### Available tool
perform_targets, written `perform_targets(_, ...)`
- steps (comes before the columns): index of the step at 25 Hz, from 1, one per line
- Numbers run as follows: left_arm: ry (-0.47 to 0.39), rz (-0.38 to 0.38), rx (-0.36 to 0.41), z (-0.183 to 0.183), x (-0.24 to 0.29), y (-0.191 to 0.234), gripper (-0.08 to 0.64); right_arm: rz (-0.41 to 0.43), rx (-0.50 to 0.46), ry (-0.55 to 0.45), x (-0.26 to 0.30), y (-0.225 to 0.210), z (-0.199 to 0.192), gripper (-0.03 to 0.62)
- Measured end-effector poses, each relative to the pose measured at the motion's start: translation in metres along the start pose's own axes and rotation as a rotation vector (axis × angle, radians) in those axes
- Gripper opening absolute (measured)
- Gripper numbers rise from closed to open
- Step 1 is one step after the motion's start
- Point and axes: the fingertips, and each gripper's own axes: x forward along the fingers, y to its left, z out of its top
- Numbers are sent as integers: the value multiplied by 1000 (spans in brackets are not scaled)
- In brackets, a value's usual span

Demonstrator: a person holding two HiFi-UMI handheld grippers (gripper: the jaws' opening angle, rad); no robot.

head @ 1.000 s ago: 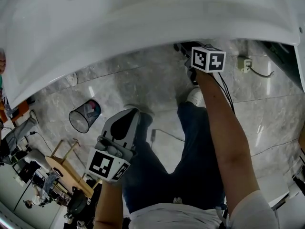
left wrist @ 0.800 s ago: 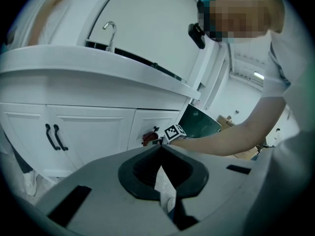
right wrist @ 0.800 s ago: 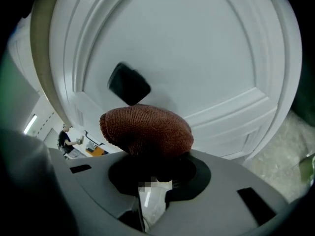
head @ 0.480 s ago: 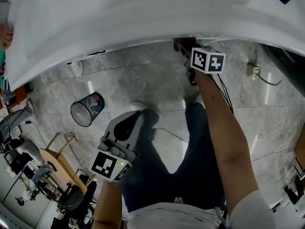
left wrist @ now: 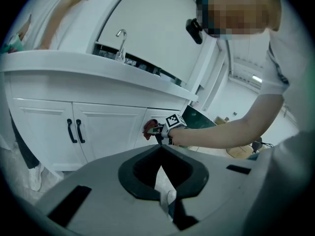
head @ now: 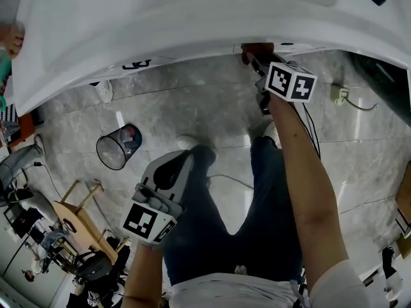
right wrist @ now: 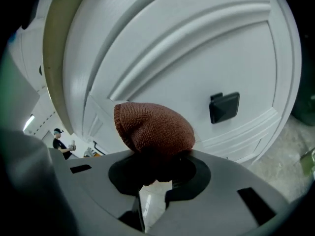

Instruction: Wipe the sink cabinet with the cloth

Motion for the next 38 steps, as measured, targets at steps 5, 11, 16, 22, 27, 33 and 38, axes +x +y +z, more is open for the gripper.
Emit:
perform_targets(5,9,-24,9,6,-1,-17,12,18,26,-40,-21,13,24,89)
perform_targets(11,9,-15,8,16,0,-27,12,30,86,-47,-39,4,37,89)
perform_targets(16,6,-6,2,19,9,-34,11,42,155,-59,-55,-14,47,89)
perform_targets(22,6,-2,-2,22,25,-49,11,53,201,-69,-77,-38,59,89)
perform_targets(27,4,5,-15,23,39,-61,11,-2,137,-48,-93,-78,69,89)
perform_targets(33,-5,18,-32,21,54,-74,12,-16,79,-2,-93,-100,66,89)
perform_targets(38,-18,44,-52,16,63,-72,11,-28,58,56,-77,-109,52,89)
